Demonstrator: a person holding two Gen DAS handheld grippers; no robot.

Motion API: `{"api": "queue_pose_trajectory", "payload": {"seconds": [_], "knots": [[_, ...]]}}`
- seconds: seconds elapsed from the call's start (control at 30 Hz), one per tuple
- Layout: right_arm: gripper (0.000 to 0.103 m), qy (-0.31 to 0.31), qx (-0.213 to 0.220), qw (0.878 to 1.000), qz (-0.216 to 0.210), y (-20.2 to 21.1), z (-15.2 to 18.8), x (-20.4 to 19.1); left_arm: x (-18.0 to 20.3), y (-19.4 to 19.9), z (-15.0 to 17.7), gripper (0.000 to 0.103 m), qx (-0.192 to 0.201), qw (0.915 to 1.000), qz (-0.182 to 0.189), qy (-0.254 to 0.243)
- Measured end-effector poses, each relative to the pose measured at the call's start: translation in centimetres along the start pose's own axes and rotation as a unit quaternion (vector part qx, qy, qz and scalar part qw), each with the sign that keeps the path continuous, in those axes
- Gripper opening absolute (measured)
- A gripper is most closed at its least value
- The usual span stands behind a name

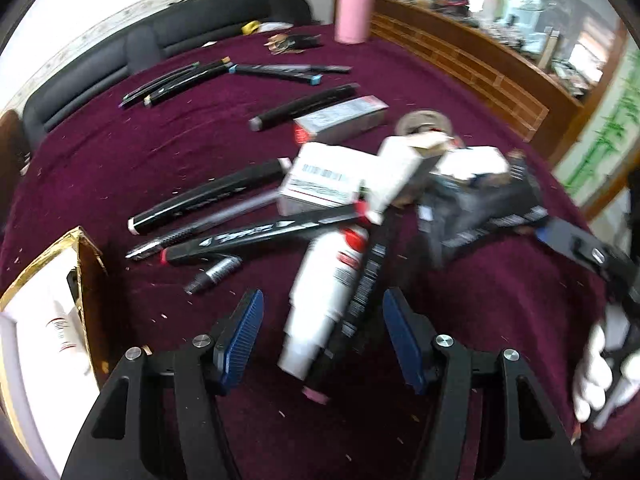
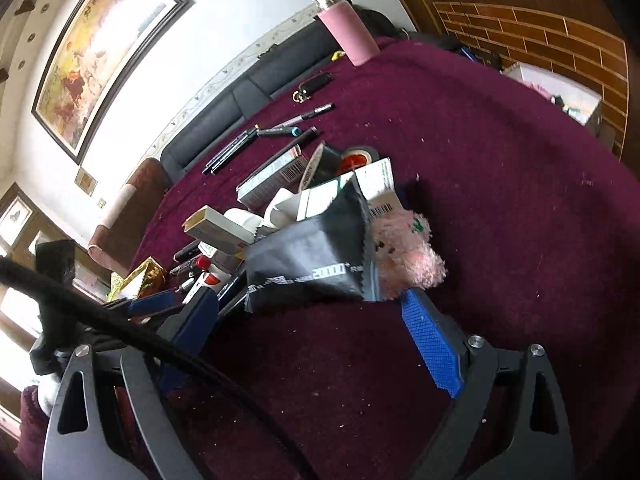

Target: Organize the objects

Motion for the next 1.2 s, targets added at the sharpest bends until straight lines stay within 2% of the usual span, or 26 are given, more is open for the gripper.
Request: {"api": "queue_pose_trajectory", "payload": {"seconds": [0.1, 0.2, 0.27, 0.33, 0.37, 0.5, 0.67, 0.77, 0.87, 0.93, 1.0, 1.03, 1.07, 1.1, 1.13, 1.2], "knots": [[0.094, -0.004, 0.002, 1.0, -0.006, 0.1, 0.0, 0.4, 0.3, -1.4, -0.3, 0.053, -0.011, 0.9999, -0.008, -0.002], [0.094, -0.009, -0.006, 1.0, -0.005, -0.2, 0.1, 0.6, 1.3, -2.1, 0.1, 0.045, -0.019, 0.9998, 0.004, -0.01], [0.094, -0.011, -0.007, 1.0, -0.003, -0.2, 0.1, 0.6, 2.4, -2.3, 0.5, 0.032, -0.017, 0.9995, -0.016, -0.021], [0.094, -0.013, -0.007, 1.0, -0.001, -0.2, 0.1, 0.7, 2.6, -1.9, 0.6, 0.016, -0.013, 0.9999, 0.01, 0.0], [0.094, -0.012, -0.009, 1.0, 0.001, -0.3, 0.1, 0.7, 2.2, -1.4, 0.7, 0.016, -0.005, 0.9994, 0.027, 0.022], [0.094, -0.004, -0.014, 1.0, 0.012, -0.5, 0.3, 0.4, 0.4, 0.6, 1.9, 0.016, 0.026, 0.9956, 0.053, 0.074], [0.094, 0.014, -0.013, 0.999, 0.029, -0.3, 0.5, -0.1, -0.6, 5.2, 4.7, 0.016, 0.076, 0.9884, 0.079, 0.105], [0.09, 0.073, -0.006, 0.996, 0.056, 0.8, 0.4, -2.4, -1.4, 8.2, 6.4, 0.016, 0.102, 0.9848, 0.081, 0.115], [0.09, 0.136, -0.009, 0.99, 0.027, 2.0, -0.5, -6.7, -2.8, 11.1, 8.2, 0.016, 0.13, 0.9798, 0.081, 0.129], [0.09, 0.17, -0.026, 0.985, 0.009, 1.5, -1.0, -9.2, -3.8, 12.6, 9.4, 0.016, 0.148, 0.9757, 0.079, 0.141], [0.09, 0.202, -0.074, 0.977, -0.015, -0.6, -1.2, -11.9, -4.6, 13.4, 10.2, 0.016, 0.161, 0.9726, 0.075, 0.15], [0.09, 0.21, -0.09, 0.973, -0.019, -1.6, -1.2, -12.5, -5.1, 13.9, 10.7, 0.016, 0.168, 0.9706, 0.072, 0.156], [0.089, 0.218, -0.104, 0.97, -0.003, -3.0, -1.2, -13.1, -5.5, 14.1, 11.1, 0.016, 0.171, 0.9696, 0.072, 0.16], [0.086, 0.218, -0.11, 0.97, 0.023, -4.0, -1.3, -13.1, -5.9, 14.4, 11.5, 0.016, 0.174, 0.9683, 0.07, 0.165], [0.077, 0.204, -0.115, 0.971, 0.039, -4.7, -1.7, -12.9, -6.3, 14.7, 11.8, 0.016, 0.177, 0.9671, 0.068, 0.17], [0.071, 0.16, -0.108, 0.98, 0.04, -4.6, -2.5, -12.5, -7.1, 15.3, 12.6, 0.016, 0.185, 0.965, 0.067, 0.174]]}}
Point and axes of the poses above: each gripper's, at about its wrist camera, not at the fingertips, and y roughly against the way its jaws point, x to its right, z to its underside, the point moved 3 cm from there along -y, roughly the way its jaws point, and after that the axes turned 1 degree about x, right-handed, at the moved point
